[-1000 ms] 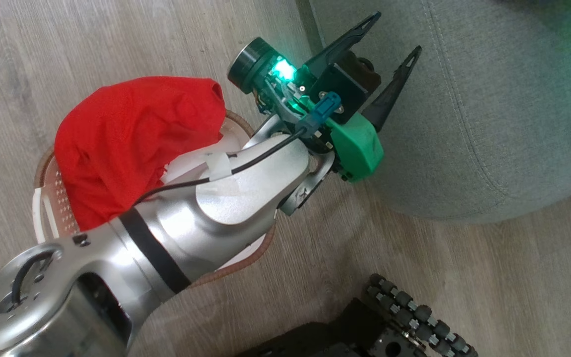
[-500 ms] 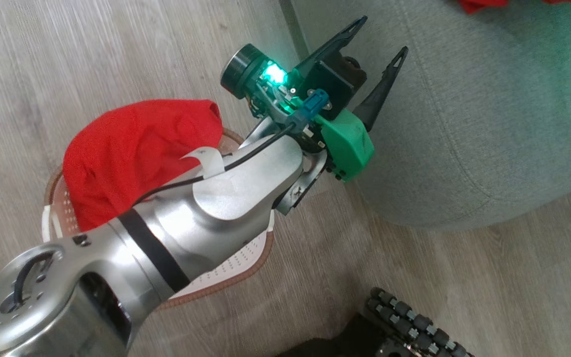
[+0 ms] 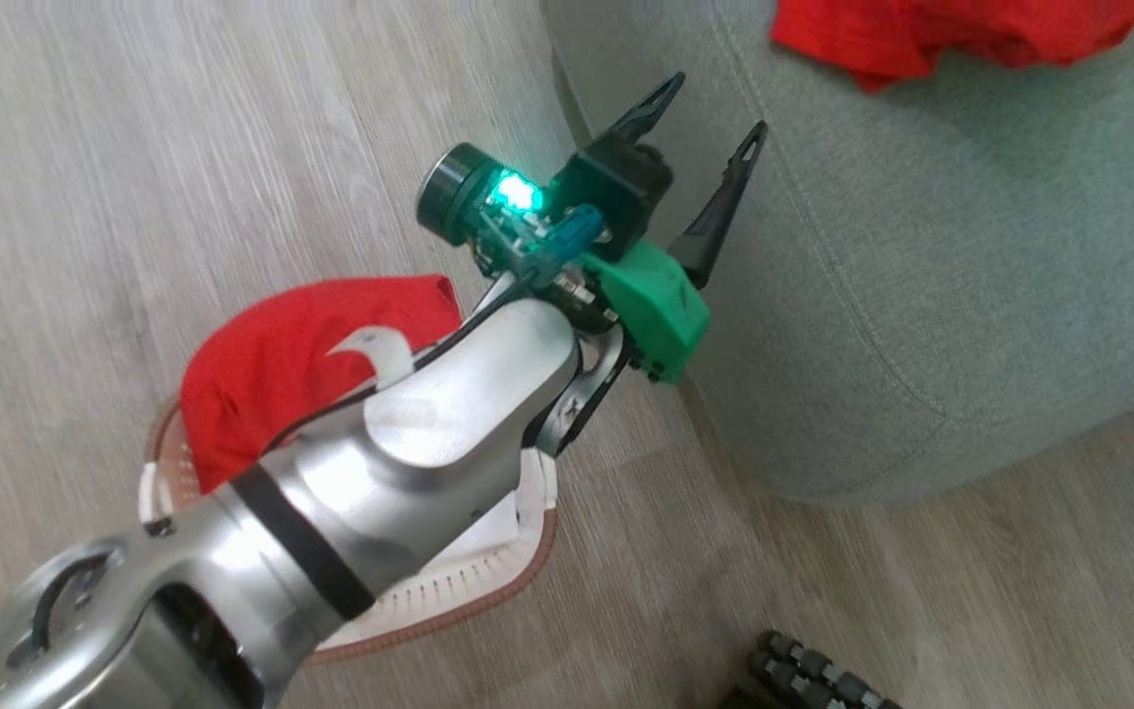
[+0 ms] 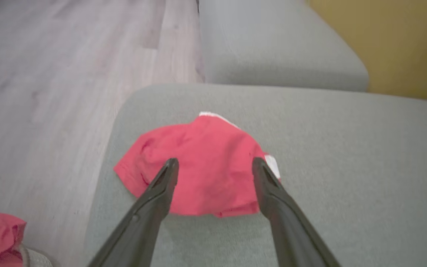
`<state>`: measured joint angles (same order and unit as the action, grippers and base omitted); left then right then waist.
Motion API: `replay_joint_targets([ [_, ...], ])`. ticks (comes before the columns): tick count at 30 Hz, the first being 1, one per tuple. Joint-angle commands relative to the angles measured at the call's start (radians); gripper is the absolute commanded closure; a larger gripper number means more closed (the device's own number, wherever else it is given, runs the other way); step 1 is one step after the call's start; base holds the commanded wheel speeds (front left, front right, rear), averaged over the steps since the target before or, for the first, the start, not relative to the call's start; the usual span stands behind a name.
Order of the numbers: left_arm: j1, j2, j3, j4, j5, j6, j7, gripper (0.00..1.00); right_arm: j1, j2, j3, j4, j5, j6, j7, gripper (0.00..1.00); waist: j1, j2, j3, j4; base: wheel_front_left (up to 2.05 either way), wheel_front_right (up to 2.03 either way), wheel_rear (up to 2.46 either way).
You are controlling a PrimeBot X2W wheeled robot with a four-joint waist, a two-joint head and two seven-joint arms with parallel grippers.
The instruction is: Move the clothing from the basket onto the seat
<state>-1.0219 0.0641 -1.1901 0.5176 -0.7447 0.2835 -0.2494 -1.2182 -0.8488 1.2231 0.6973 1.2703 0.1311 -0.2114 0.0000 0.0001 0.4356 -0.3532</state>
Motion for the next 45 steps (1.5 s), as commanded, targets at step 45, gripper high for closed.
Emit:
replay_joint_targets([
  [45,0.621,0.226,0.513,-0.365,0.155,0.054,-0.012,0.00,1.039,0.280,-1.053,-0.557,-0.559,0.000,-0.050,0.00,0.0000,-0.0001,-0.381,0.320,0.00,0.00,0.00],
])
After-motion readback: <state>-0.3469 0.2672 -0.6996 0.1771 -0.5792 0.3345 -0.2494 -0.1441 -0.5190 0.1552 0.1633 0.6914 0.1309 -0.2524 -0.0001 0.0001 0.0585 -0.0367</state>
